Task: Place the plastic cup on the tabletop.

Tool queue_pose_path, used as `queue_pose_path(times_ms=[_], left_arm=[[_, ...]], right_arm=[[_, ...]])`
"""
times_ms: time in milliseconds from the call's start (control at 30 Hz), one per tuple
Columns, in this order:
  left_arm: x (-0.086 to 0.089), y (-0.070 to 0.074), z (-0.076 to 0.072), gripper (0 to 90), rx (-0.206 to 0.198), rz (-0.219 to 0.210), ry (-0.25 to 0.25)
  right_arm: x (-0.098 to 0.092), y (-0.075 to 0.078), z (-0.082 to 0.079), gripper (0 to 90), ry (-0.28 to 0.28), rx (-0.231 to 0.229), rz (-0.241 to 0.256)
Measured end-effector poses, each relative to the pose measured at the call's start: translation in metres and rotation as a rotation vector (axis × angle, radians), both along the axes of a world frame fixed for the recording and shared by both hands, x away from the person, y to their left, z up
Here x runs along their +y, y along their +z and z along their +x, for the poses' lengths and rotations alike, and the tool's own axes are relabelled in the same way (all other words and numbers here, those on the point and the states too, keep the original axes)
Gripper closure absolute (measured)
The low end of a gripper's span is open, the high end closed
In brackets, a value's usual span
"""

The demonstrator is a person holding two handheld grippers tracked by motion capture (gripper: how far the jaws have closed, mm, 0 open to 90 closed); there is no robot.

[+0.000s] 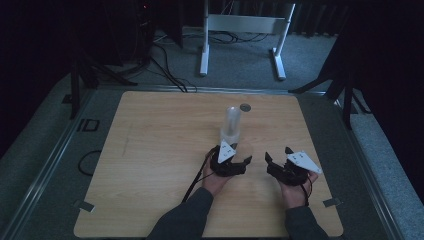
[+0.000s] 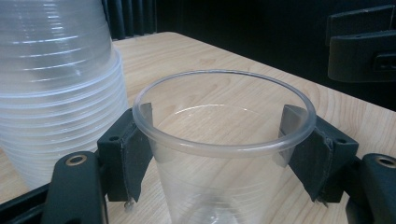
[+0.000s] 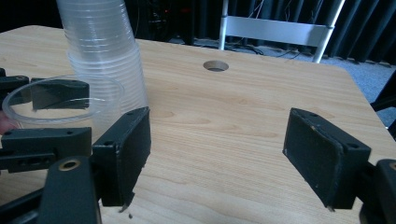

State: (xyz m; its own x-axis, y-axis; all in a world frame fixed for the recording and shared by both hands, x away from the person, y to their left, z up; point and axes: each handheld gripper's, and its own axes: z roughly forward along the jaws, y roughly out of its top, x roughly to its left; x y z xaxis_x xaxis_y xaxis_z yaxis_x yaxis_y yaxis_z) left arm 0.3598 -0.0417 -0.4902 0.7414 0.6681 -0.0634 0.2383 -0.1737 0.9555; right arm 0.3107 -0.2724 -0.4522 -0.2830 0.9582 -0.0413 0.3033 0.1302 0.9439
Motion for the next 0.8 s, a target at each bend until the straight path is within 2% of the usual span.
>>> queue_pose_path(times_ms=[300, 333, 633, 800], left_arm=[[-0.0007, -0.0013, -0.0016, 27.0, -0.006, 0.013, -0.003], [-0.0002, -0.0018, -0.0024, 26.5, -0.001, 0.025, -0.005], [0.0031, -0.0015, -0.0032, 17.6, 0.036, 0.037, 0.009], [0.0025, -0.0022, -0.003, 14.9, 0.055, 0.06, -0.007]], right_arm=[[-0.0001, 0.0, 0.0, 23.0, 0.0, 0.001, -0.001], [0.0001, -0.0001, 0.0, 23.0, 0.001, 0.0, -0.002], [0.0, 0.0002, -0.0002, 22.9, -0.001, -0.002, -0.003], [-0.0001, 0.0002, -0.0001, 22.9, -0.001, -0.002, -0.003]])
